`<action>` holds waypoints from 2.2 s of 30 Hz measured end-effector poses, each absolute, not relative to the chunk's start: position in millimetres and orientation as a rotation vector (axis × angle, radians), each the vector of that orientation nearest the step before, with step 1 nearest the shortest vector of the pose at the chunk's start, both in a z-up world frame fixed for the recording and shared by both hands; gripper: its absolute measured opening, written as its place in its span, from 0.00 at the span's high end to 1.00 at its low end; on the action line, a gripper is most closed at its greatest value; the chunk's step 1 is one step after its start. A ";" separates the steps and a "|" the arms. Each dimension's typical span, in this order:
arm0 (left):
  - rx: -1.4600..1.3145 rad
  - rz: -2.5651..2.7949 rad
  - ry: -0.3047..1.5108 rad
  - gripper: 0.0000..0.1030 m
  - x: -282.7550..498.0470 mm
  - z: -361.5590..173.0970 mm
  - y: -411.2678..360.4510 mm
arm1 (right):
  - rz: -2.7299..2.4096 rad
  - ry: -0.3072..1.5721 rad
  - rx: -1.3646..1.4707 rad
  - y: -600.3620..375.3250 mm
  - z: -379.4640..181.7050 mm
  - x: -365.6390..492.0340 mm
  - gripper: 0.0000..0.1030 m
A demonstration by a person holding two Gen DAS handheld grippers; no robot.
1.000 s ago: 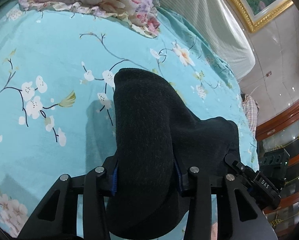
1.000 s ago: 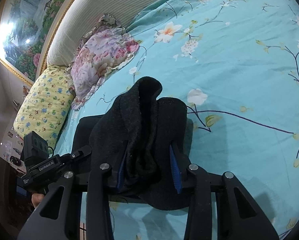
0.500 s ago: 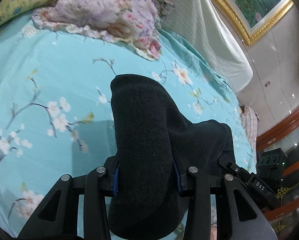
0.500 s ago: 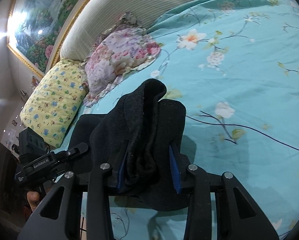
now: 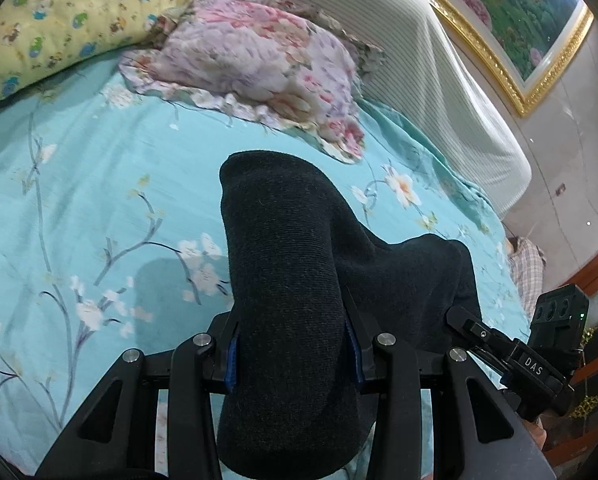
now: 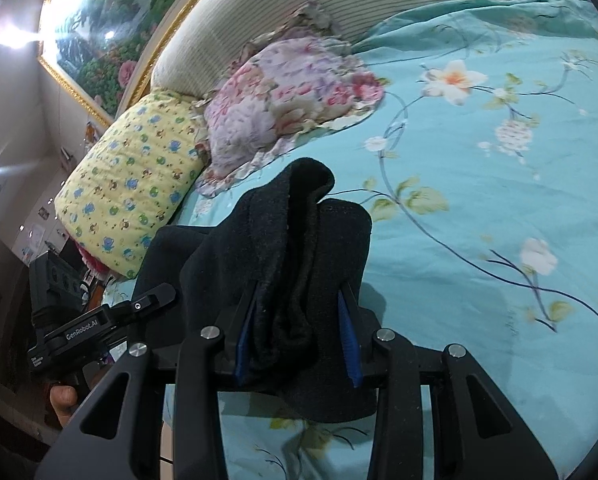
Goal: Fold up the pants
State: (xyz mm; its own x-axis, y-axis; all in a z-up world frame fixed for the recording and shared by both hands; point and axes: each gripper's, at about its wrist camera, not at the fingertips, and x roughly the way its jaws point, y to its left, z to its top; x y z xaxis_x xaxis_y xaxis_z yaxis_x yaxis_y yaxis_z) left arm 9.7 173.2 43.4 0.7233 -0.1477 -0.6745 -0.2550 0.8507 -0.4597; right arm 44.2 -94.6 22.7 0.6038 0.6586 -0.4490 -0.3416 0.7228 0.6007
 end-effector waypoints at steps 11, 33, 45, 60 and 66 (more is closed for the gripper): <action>-0.563 0.134 0.745 0.60 0.2 50.4 200.3 | 0.668 0.725 0.463 -60.7 28.9 62.6 0.62; -0.545 0.245 0.728 0.61 42.9 48.0 257.0 | 0.744 0.749 0.415 -2.7 35.5 132.4 0.62; -0.562 0.271 0.764 0.59 55.9 21.7 272.8 | 0.756 0.784 0.408 13.0 20.7 162.5 0.62; -0.570 0.295 0.795 0.31 46.5 -0.1 278.6 | 0.724 0.830 0.424 7.7 -0.3 169.3 0.29; -0.576 0.293 0.801 0.26 41.3 -1.7 279.5 | 0.720 0.851 0.445 4.9 -7.7 170.0 0.23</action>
